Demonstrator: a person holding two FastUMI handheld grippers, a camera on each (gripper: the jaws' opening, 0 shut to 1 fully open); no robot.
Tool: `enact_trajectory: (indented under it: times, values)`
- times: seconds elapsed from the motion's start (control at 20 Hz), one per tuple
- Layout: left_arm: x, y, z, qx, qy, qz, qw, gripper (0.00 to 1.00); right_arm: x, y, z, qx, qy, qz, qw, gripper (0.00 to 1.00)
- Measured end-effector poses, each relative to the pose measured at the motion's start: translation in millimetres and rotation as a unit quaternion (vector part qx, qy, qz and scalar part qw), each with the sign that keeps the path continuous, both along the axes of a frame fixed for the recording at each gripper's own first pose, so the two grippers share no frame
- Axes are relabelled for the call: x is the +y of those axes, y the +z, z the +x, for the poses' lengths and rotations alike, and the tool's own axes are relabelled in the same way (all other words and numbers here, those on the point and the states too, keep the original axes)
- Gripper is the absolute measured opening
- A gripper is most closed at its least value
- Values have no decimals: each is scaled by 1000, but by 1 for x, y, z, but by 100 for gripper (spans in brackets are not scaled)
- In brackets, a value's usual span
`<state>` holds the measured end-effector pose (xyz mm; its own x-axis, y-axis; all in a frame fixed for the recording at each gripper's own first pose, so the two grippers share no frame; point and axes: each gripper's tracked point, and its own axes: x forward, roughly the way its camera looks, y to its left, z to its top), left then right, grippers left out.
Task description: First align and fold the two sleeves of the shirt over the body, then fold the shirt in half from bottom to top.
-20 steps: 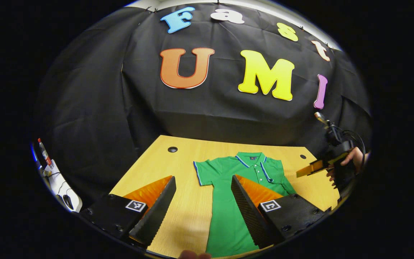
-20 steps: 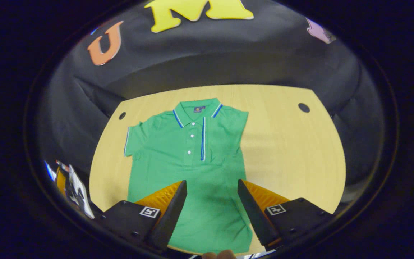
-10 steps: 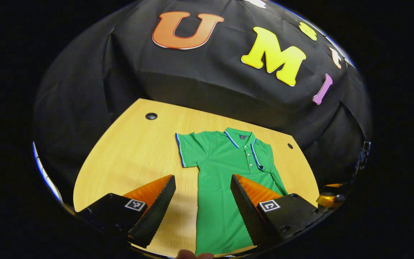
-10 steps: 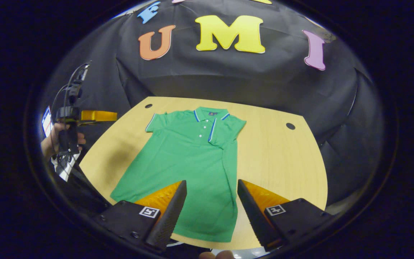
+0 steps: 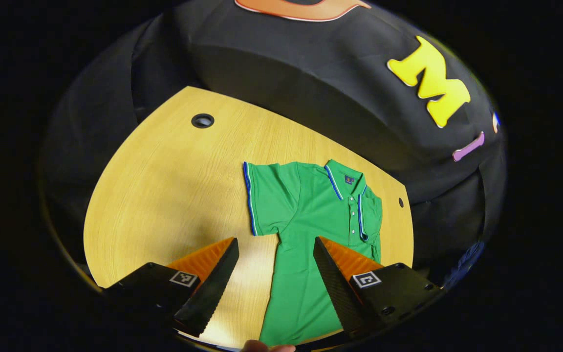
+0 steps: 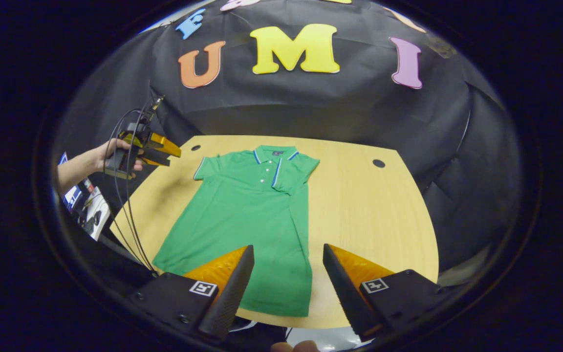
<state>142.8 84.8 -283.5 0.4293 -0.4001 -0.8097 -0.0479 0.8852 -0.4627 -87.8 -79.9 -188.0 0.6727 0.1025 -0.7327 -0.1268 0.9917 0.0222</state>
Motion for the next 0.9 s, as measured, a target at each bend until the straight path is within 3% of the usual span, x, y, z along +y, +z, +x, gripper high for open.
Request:
enact_trajectory:
  times: [0.35, 0.5, 0.85, 0.9]
  values:
    - [-8, -59, 27, 104, -44, -1, 994, 98, -16, -12, -18, 21, -19, -6, 1000, 91]
    - [-6, -86, 38, 137, -42, 9, 990, 97, -25, -14, -22, 26, -35, -9, 999, 91]
    - [-15, -108, 51, 166, -42, 21, 985, 95, -42, -19, -28, 36, -76, -1, 996, 92]
    - [-16, -111, 52, 170, -46, 28, 984, 100, -44, -20, -27, 35, -79, -1, 996, 92]
